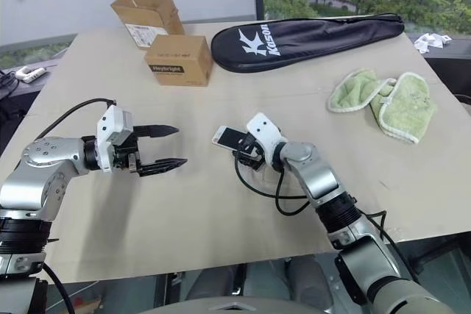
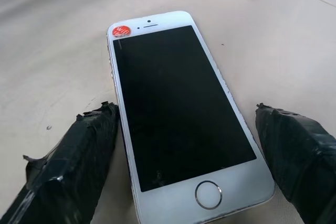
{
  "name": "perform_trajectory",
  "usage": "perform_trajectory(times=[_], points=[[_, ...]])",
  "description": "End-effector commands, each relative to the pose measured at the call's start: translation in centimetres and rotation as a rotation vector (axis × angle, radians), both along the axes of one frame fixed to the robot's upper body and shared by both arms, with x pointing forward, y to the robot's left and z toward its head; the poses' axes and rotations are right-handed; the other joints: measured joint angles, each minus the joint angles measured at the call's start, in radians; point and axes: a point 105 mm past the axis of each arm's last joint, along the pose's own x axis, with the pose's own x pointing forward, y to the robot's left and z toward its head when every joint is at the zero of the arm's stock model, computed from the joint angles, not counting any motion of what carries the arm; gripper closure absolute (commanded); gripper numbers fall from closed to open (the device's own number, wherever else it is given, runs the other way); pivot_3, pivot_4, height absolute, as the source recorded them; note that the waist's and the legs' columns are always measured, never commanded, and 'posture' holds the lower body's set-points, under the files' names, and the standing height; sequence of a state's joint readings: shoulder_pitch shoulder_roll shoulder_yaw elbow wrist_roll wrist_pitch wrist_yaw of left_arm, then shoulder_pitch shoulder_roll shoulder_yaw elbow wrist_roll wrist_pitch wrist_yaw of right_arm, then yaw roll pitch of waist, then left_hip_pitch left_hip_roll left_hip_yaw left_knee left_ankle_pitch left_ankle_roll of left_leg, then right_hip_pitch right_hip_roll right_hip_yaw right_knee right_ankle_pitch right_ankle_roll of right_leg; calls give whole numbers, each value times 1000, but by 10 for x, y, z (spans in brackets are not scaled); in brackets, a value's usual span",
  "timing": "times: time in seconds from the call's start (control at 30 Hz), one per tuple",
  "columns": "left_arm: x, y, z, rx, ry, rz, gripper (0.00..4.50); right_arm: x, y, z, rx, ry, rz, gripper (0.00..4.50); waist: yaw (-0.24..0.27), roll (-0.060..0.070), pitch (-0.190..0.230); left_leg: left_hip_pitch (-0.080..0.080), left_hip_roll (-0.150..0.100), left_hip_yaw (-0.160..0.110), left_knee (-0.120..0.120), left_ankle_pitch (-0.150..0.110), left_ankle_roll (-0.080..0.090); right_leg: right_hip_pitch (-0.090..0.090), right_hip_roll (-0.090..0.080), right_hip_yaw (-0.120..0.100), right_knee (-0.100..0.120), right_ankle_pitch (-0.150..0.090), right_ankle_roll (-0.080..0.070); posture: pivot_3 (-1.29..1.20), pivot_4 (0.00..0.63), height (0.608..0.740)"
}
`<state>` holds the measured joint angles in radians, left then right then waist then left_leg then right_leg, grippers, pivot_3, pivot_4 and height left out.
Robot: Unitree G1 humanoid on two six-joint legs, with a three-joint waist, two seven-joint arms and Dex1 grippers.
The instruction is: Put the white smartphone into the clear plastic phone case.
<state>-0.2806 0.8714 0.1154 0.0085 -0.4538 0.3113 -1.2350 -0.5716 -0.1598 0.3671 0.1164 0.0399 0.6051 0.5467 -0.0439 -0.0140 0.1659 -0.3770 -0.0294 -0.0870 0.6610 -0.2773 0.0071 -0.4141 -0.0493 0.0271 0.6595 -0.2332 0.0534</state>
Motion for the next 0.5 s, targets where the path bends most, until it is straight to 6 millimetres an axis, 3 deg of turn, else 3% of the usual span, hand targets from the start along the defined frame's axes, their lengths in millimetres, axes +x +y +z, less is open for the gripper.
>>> perform_trajectory(times=[0.03, 0.3, 0.5], points=[[-1, 1, 13, 7, -58, -3, 0, -10, -9, -32, -79, 116, 14, 1380, 1, 0, 0, 0, 0, 0, 0, 0, 0, 0, 0, 0, -1, 0, 0, 0, 150, 740], [-2, 1, 13, 4, -59, 1, 0, -5, -6, -19, -59, 35, 32, 1528, 1, 0, 0, -1, 0, 0, 0, 0, 0, 0, 0, 0, -2, 0, 0, 0, 150, 740], [-1, -1, 14, 1, -65, 0, 0, 1, -7, 16, 3, -76, 49, 1528, 1, 0, 0, -1, 0, 0, 0, 0, 0, 0, 0, 0, -2, 0, 0, 0, 150, 740]])
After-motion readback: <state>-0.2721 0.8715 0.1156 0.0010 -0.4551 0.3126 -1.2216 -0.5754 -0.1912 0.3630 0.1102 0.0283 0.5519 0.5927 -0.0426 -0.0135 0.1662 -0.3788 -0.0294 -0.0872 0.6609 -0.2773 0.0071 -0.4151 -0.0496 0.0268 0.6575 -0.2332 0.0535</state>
